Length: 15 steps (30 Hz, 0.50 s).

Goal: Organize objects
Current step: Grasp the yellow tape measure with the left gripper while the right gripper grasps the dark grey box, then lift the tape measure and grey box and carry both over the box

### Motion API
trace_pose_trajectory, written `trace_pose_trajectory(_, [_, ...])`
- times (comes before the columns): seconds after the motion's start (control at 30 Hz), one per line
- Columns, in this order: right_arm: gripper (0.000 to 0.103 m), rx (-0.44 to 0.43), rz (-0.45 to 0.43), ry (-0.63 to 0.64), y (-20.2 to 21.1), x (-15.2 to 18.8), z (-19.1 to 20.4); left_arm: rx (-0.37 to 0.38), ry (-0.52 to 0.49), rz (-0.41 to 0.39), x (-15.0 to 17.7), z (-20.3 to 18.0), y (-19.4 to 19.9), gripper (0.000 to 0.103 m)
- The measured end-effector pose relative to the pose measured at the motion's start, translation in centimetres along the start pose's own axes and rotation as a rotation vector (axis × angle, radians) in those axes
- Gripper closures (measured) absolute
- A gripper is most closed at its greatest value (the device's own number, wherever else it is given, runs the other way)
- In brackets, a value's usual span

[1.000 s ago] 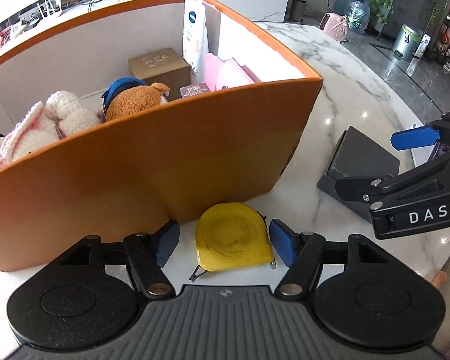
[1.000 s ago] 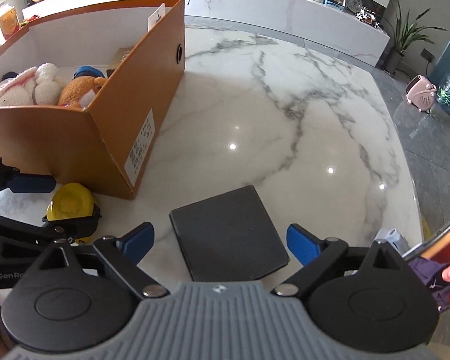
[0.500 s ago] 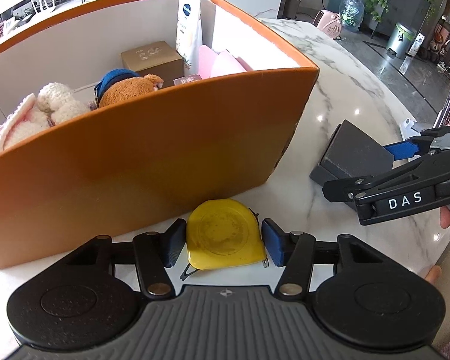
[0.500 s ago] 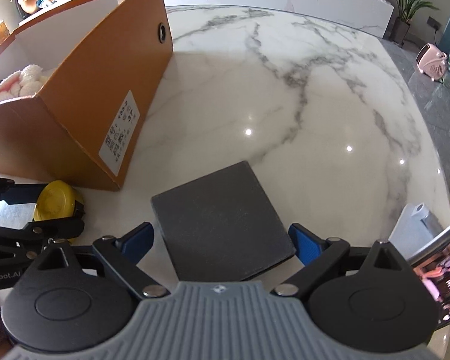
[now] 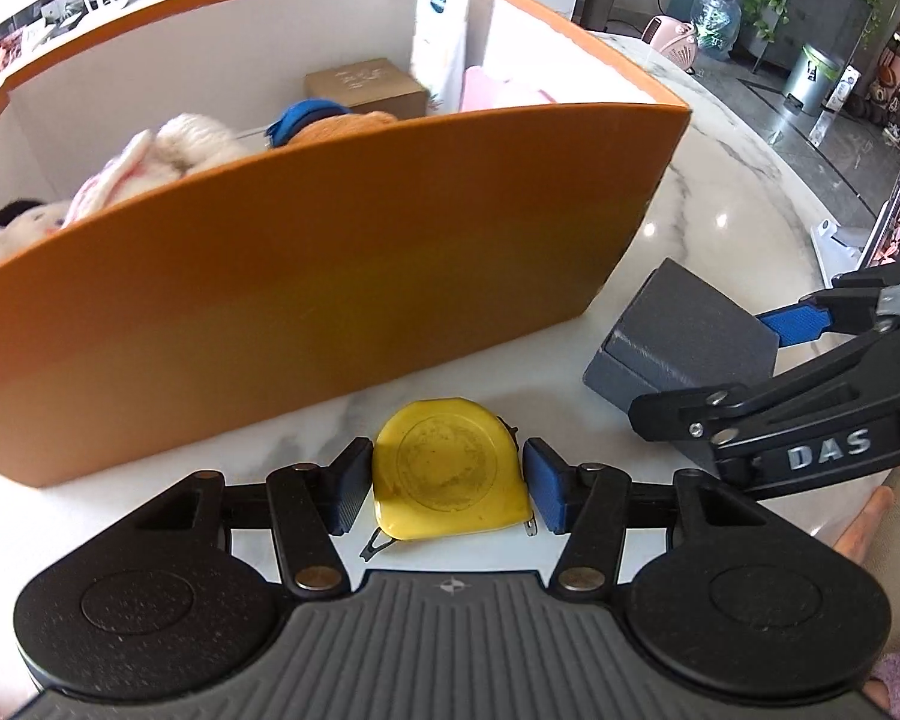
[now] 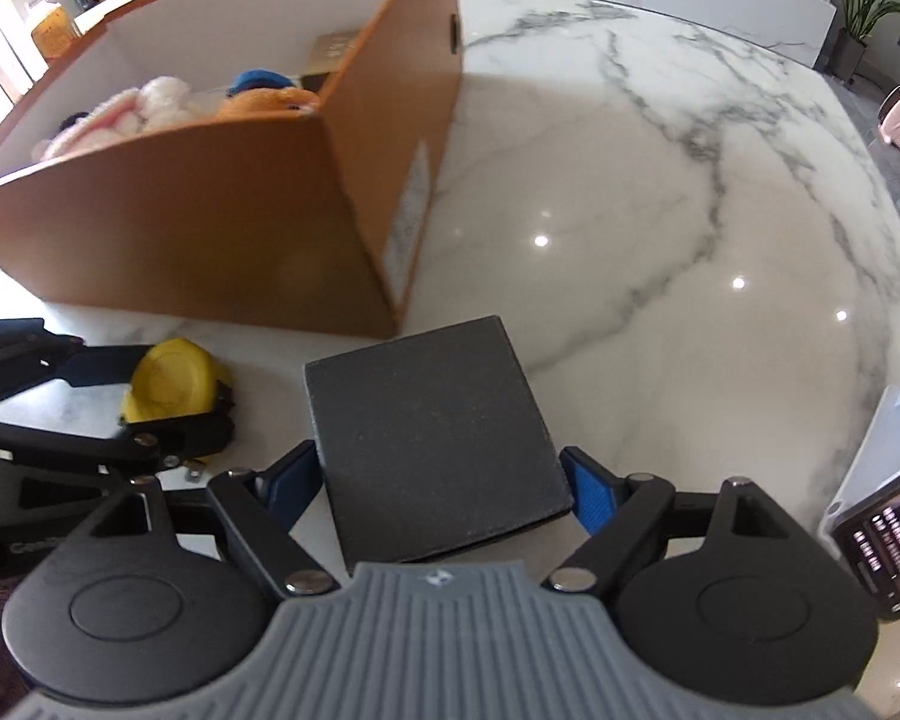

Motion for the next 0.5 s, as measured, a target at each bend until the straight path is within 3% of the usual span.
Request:
trace_pose_trajectory(0.23, [0.019, -0.054, -0.020, -0.049, 3.0, -0.4, 1.1, 0.006, 0.032, -0.006, 0.7, 1.1, 1.3, 0.039])
trace_pose_trajectory(0.5, [0.019, -0.082, -0.018, -0.053, 5.3, -0.7, 2.8, 0.058, 0.057, -0.074, 0.6, 2.0, 4.1, 0.040])
Point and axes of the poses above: each gripper's, at about its wrist camera, not at the fingertips, and y roughly against the way its jaws point, z to its left, x to its underside, the point moved 3 cm from there along -y, roughly the way its jaws point, and after that the axes turned 11 degrees about x, right-handed, at the moved point
